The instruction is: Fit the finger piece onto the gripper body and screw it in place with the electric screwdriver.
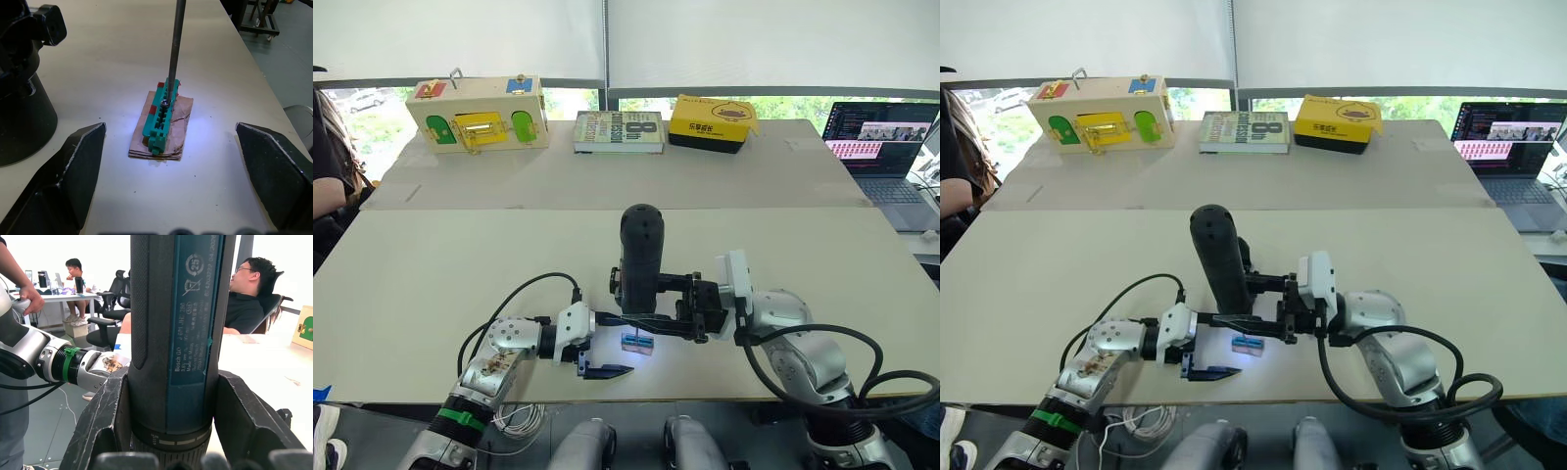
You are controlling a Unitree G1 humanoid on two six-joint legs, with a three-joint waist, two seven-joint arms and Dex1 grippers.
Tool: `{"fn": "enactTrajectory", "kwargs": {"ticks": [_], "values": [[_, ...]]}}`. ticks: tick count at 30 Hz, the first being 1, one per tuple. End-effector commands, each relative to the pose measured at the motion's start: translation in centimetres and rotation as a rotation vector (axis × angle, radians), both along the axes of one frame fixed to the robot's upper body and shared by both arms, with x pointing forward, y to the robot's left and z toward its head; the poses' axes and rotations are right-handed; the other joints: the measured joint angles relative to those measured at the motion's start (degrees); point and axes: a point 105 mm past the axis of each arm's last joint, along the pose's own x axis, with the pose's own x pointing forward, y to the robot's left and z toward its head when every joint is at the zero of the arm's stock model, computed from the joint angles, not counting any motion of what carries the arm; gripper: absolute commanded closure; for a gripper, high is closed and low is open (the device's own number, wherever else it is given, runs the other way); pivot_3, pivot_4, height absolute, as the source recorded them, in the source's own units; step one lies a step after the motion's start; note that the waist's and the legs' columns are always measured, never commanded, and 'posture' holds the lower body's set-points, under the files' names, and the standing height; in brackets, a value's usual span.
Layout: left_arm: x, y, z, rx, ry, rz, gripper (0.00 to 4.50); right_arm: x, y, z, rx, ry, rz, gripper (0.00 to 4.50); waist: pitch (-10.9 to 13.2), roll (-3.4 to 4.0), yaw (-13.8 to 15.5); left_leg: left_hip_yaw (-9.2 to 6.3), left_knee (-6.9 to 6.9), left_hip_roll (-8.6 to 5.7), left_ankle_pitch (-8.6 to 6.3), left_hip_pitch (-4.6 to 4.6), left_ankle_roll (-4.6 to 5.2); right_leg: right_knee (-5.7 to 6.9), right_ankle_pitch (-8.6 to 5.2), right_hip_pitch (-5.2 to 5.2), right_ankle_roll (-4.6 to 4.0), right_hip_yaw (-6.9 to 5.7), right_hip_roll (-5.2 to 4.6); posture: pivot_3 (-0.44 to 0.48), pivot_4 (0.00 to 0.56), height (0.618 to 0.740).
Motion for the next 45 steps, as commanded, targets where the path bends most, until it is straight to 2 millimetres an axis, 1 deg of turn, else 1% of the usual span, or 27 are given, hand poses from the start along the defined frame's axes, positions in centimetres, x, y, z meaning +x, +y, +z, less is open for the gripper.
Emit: {"fn": "enactTrajectory", "kwargs": {"ticks": [1,17,36,42,45], "values": [[-0.5,0.2,-1.2,0.025,0.055,0.010,0.03,-0.5,0.0,1.4,0.036,-0.072,0.007,2.55,0.0,0.00,0.0,0.00,0.00,0.00,0.00,0.00,0.00,0.00,0.00,0.00,0.00,0.00,0.00,0.000,0.150,0.740],[-0.6,0.1,-1.2,0.021,0.057,0.007,0.03,-0.3,0.0,1.4,0.029,-0.076,0.001,2.55,0.0,0.00,0.0,0.00,0.00,0.00,0.00,0.00,0.00,0.00,0.00,0.00,0.00,0.00,0.00,0.000,0.150,0.740],[-0.7,0.3,-1.5,0.023,0.059,0.014,0.03,-0.2,-0.1,0.7,-0.002,-0.053,-0.012,2.55,0.0,0.00,0.0,0.00,0.00,0.00,0.00,0.01,0.00,0.00,0.00,0.01,0.00,0.00,0.01,0.000,0.150,0.740],[-0.5,0.3,-1.4,0.016,0.053,0.017,0.03,-0.3,-0.1,1.3,0.022,-0.069,-0.001,2.55,0.0,0.00,0.0,0.00,0.00,0.00,0.00,0.01,0.00,0.00,0.00,0.00,0.00,0.00,0.01,0.000,0.150,0.740],[-0.4,0.3,-1.0,-0.010,0.044,0.020,0.03,-0.7,0.1,2.3,0.041,-0.101,0.019,2.55,0.0,0.00,0.0,0.00,0.00,0.00,0.00,0.01,0.00,0.00,0.00,0.00,0.00,0.00,0.01,0.000,0.150,0.740]]}}
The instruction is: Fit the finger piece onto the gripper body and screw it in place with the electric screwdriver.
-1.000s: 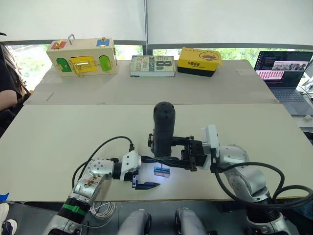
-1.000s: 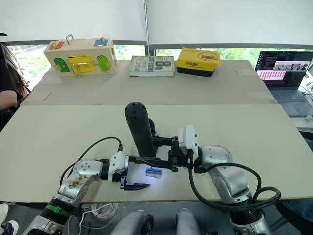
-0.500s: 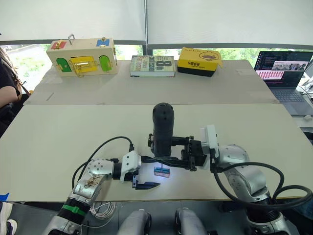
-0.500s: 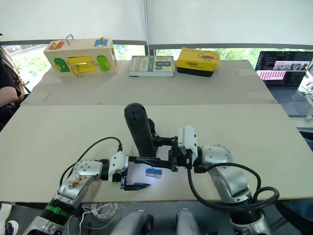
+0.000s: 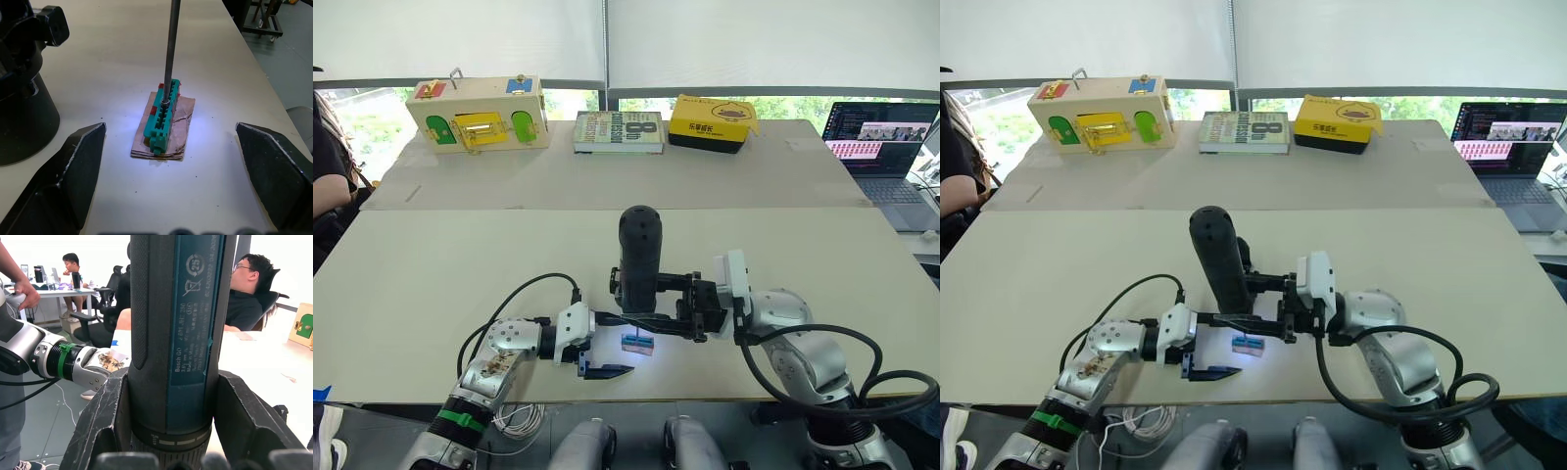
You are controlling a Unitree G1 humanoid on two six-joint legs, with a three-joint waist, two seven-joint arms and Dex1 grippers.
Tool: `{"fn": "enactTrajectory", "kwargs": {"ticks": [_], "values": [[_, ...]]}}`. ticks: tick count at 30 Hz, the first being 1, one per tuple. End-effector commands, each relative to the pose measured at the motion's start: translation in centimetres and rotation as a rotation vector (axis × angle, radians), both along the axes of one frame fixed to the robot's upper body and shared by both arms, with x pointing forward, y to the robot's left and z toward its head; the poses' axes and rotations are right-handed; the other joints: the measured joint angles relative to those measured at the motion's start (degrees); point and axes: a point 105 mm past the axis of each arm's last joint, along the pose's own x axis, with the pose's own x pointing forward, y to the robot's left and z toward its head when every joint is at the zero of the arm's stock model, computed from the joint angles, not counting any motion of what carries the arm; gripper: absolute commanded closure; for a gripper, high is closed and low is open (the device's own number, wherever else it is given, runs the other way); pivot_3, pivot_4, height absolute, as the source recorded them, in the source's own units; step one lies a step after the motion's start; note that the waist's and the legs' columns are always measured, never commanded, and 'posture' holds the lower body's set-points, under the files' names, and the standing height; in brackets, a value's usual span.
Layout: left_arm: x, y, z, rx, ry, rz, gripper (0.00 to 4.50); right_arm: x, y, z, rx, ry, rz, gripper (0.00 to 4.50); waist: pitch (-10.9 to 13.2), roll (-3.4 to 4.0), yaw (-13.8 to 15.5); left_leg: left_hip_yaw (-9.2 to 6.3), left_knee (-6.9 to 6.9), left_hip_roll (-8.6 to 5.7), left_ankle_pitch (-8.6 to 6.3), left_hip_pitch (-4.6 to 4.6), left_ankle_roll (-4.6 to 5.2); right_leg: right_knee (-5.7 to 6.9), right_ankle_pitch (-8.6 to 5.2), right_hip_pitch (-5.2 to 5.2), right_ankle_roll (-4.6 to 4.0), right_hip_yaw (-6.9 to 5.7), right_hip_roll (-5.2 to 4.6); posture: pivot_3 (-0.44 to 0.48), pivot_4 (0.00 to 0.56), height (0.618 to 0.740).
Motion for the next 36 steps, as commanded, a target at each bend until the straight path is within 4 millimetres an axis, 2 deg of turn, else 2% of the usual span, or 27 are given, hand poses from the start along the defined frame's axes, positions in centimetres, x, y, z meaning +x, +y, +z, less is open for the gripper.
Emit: {"fn": "enactTrajectory", "kwargs": {"ticks": [1,6,14,19,22,24,28,32,36], "values": [[-0.3,0.2,-0.9,-0.007,0.046,0.014,0.03,-0.9,0.2,2.6,0.057,-0.099,0.037,2.55,0.0,0.00,0.0,0.00,0.00,0.00,0.00,0.00,0.00,0.00,0.00,0.00,0.00,0.00,0.00,0.000,0.150,0.740],[-0.4,0.4,0.1,-0.060,0.037,0.001,0.03,-1.2,0.2,3.4,0.060,-0.112,0.051,2.55,0.0,0.00,0.0,0.00,0.00,0.00,0.00,0.00,0.00,0.00,0.00,-0.01,0.00,0.00,0.00,0.000,0.150,0.740],[-0.7,2.1,2.3,-0.104,0.004,0.012,0.03,-1.8,0.0,5.6,0.088,-0.146,0.073,2.55,0.0,-0.01,-0.2,0.00,0.00,0.02,0.00,-0.10,0.01,0.01,0.00,-0.12,-0.01,0.02,-0.02,0.000,0.150,0.740],[-1.2,3.2,4.3,-0.139,-0.010,0.030,0.03,-2.1,-0.8,7.5,0.117,-0.155,0.068,2.55,0.0,-0.02,-0.1,-0.01,0.00,0.01,0.00,-0.21,0.01,-0.01,0.01,-0.20,-0.02,0.01,-0.08,0.000,0.150,0.740],[-1.4,4.4,6.3,-0.185,-0.008,0.048,0.03,-2.0,-1.5,8.6,0.121,-0.163,0.060,2.55,0.0,-0.02,-0.1,-0.01,0.00,0.01,-0.01,-0.20,0.01,-0.04,0.01,-0.17,-0.02,0.00,-0.09,0.000,0.150,0.740],[-0.9,5.0,7.9,-0.223,-0.020,0.092,0.03,-2.0,-2.0,9.1,0.116,-0.175,0.053,2.55,0.0,-0.02,-0.1,-0.02,0.00,0.01,-0.01,-0.23,0.02,-0.02,0.01,-0.20,-0.02,-0.01,-0.08,0.000,0.150,0.740],[-0.5,6.3,9.7,-0.243,-0.002,0.146,0.03,-1.9,-2.7,10.1,0.104,-0.208,0.045,2.55,0.0,-0.02,-0.1,-0.02,0.00,0.02,0.01,-0.21,0.04,-0.02,0.00,-0.19,-0.01,-0.02,-0.06,0.000,0.150,0.740],[-0.2,7.6,9.6,-0.213,-0.005,0.170,0.03,-1.9,-3.1,10.9,0.102,-0.222,0.044,2.55,0.0,-0.02,-0.2,-0.01,0.00,0.01,0.24,-0.22,0.44,-0.02,0.01,-0.19,-0.02,-0.01,0.00,0.000,0.150,0.740],[1.2,8.6,7.8,-0.137,-0.051,0.230,0.03,-1.8,-3.1,11.5,0.105,-0.228,0.045,2.55,0.0,-0.03,-0.1,-0.01,0.00,0.02,0.24,-0.22,0.44,-0.02,0.01,-0.20,-0.03,0.00,-0.14,0.000,0.150,0.740]]}}
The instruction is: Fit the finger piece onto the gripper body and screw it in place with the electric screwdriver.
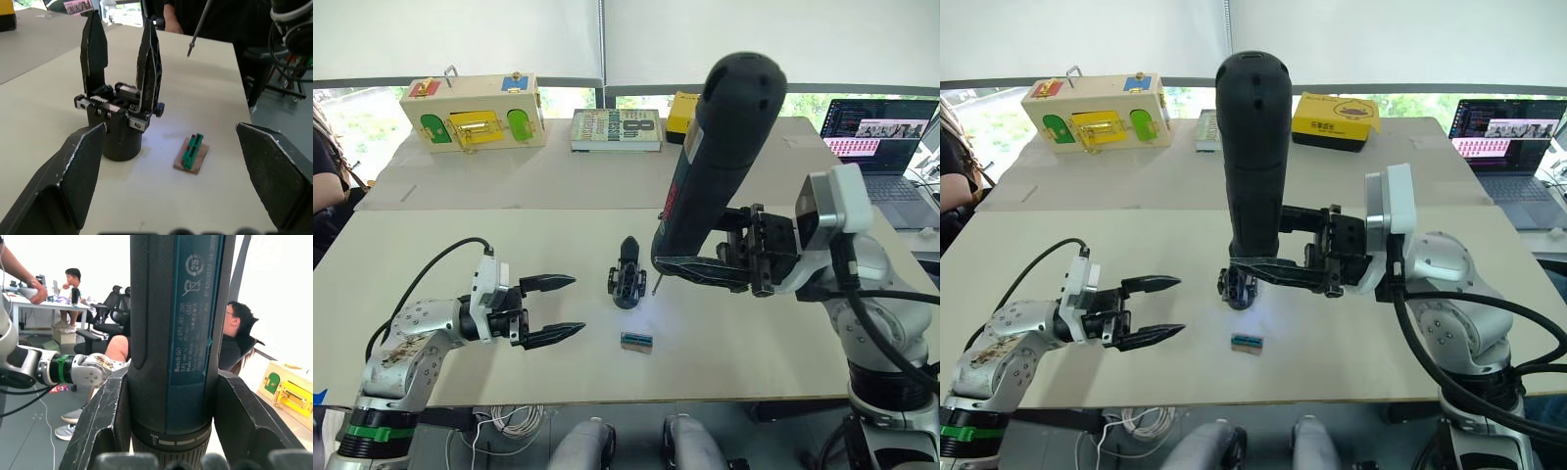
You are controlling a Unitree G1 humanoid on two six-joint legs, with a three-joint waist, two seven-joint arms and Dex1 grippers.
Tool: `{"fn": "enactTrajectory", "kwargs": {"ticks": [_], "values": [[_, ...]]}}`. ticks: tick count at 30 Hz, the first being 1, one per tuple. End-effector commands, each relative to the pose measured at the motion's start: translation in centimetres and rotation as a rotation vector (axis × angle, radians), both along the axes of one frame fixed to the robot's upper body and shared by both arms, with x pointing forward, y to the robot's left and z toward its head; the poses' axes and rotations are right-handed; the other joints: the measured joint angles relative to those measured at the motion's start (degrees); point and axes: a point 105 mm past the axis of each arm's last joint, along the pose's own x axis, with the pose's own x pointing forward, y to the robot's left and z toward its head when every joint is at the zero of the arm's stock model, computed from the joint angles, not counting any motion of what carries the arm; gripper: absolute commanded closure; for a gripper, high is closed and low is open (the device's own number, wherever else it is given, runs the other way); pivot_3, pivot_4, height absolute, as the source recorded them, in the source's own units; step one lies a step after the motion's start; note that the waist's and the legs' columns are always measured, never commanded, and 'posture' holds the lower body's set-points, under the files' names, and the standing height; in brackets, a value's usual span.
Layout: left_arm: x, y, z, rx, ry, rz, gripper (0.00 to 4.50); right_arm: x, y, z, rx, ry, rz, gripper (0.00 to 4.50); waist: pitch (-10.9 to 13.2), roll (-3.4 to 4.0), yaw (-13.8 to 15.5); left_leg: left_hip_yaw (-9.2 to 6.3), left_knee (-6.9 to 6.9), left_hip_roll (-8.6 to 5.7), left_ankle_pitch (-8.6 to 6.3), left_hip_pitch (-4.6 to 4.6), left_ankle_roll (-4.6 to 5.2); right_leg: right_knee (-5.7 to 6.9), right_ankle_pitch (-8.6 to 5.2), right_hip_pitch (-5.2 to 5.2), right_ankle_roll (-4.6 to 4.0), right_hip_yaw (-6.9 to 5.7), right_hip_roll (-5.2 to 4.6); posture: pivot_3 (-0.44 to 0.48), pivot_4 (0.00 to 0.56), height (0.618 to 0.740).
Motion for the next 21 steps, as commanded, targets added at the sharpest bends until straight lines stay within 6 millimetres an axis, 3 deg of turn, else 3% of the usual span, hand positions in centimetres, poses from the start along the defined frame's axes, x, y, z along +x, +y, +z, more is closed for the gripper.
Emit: {"fn": "enactTrajectory", "kwargs": {"ticks": [1,5,9,21], "values": [[1.1,0.5,-0.8,0.052,-0.060,0.038,0.03,-0.7,-0.4,1.7,0.041,-0.056,0.016,2.55,0.0,0.00,0.1,0.00,0.00,0.01,0.00,-0.01,0.00,-0.01,0.00,0.00,0.00,0.00,-0.02,0.000,0.150,0.740],[2.5,-0.6,-2.8,0.096,-0.077,0.061,0.03,-0.6,-0.2,2.0,0.043,-0.059,0.019,2.55,0.0,-0.03,0.2,0.00,0.00,-0.02,0.00,-0.06,0.00,-0.06,0.01,0.01,-0.01,-0.03,-0.12,0.000,0.150,0.740],[3.7,-3.3,-4.7,0.086,-0.075,0.066,0.03,-0.4,0.0,2.1,0.048,-0.058,0.016,2.55,0.0,-0.05,0.3,0.00,0.00,-0.08,-0.02,-0.11,0.03,-0.08,0.06,-0.02,0.04,-0.02,-0.13,0.000,0.150,0.740],[5.8,-8.4,-5.9,0.063,-0.055,0.115,0.03,0.1,-0.1,1.9,0.058,-0.054,-0.026,2.55,0.0,-0.06,0.1,0.01,0.00,-0.06,-0.01,-0.12,0.04,-0.02,0.08,-0.06,0.05,0.02,-0.10,0.000,0.150,0.740]]}}
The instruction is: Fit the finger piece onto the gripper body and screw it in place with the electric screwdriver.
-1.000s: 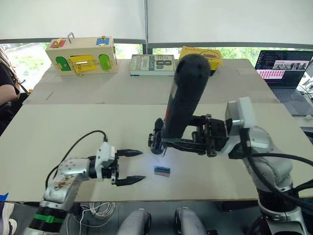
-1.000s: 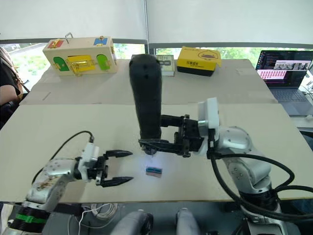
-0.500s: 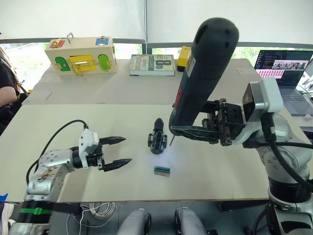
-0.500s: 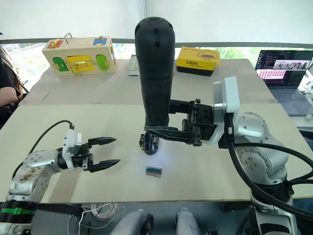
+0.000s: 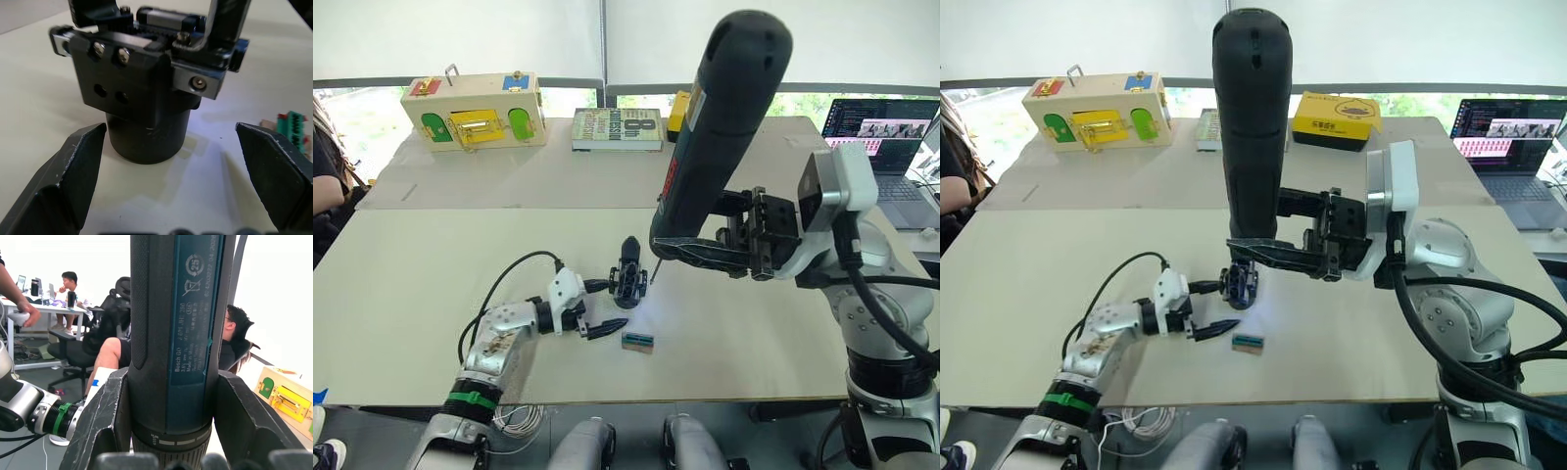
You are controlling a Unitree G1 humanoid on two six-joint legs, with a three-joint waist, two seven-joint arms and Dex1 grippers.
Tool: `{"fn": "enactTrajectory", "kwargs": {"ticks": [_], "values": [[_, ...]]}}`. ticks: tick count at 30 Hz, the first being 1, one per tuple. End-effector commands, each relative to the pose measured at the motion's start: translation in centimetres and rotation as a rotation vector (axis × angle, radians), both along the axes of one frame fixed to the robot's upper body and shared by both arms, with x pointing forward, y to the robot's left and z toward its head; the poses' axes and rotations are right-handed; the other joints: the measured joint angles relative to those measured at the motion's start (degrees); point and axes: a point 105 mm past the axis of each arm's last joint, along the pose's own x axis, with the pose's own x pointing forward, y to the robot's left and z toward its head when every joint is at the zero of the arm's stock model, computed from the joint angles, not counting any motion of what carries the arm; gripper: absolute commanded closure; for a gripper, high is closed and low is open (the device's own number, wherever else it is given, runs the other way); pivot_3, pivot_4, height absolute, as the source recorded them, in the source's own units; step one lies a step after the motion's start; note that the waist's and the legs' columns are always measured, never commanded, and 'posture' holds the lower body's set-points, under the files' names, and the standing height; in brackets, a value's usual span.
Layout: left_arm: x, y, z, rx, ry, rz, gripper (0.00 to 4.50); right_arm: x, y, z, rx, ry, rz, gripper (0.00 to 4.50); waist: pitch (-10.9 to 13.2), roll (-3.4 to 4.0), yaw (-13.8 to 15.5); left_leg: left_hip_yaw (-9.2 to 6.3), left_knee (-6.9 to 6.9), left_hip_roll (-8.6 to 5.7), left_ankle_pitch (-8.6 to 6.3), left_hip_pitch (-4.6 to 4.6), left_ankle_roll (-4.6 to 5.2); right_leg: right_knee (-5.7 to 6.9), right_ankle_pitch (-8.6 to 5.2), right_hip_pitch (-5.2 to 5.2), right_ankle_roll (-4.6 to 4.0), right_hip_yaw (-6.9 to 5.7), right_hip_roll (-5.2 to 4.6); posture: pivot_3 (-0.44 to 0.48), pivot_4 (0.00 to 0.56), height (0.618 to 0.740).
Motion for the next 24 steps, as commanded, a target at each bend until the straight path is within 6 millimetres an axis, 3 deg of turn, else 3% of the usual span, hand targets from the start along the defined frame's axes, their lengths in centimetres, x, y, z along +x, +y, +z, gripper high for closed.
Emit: {"fn": "enactTrajectory", "kwargs": {"ticks": [1,8,14,17,20,24], "values": [[1.02,-1.06,0.75,0.012,-0.035,0.038,0.03,-0.62,-0.27,1.02,0.033,-0.052,-0.004,2.55,0.0,0.00,0.1,0.00,0.00,0.00,0.00,0.00,0.00,0.00,0.00,0.00,0.00,-0.01,0.01,0.000,0.150,0.740],[1.58,-1.92,0.77,0.022,-0.036,0.072,0.03,-0.71,-0.15,0.78,0.031,-0.047,-0.009,2.55,0.0,0.00,0.1,0.00,0.00,-0.02,0.00,-0.01,0.00,0.00,0.00,0.01,0.01,-0.01,0.06,0.000,0.150,0.740],[0.68,-1.70,0.34,0.058,-0.002,0.038,0.03,-0.76,-0.19,0.70,0.025,-0.047,-0.016,2.55,0.0,0.00,-0.1,0.00,0.00,-0.01,0.00,0.01,0.00,0.01,0.00,0.00,0.01,0.00,0.09,0.000,0.150,0.740],[0.92,-1.27,0.15,0.065,0.008,0.054,0.83,-0.82,-0.17,0.64,0.024,-0.048,-0.019,2.55,0.0,0.00,0.0,0.00,0.00,-0.01,0.00,0.01,0.00,0.01,0.00,0.01,0.01,-0.01,0.11,0.000,0.150,0.740],[1.17,-1.17,0.04,0.065,0.007,0.053,2.18,-0.88,-0.15,0.59,0.022,-0.048,-0.020,2.55,0.0,0.00,0.0,0.00,0.00,-0.01,0.00,0.02,0.00,0.00,0.00,0.01,0.01,0.00,0.10,0.000,0.150,0.740],[1.26,-1.51,0.10,0.045,-0.004,0.013,2.19,-0.95,-0.14,0.51,0.017,-0.045,-0.019,2.55,0.0,0.00,0.0,0.00,0.00,-0.02,0.01,0.03,-0.01,0.02,0.00,0.03,0.01,-0.01,0.10,0.000,0.150,0.740]]}}
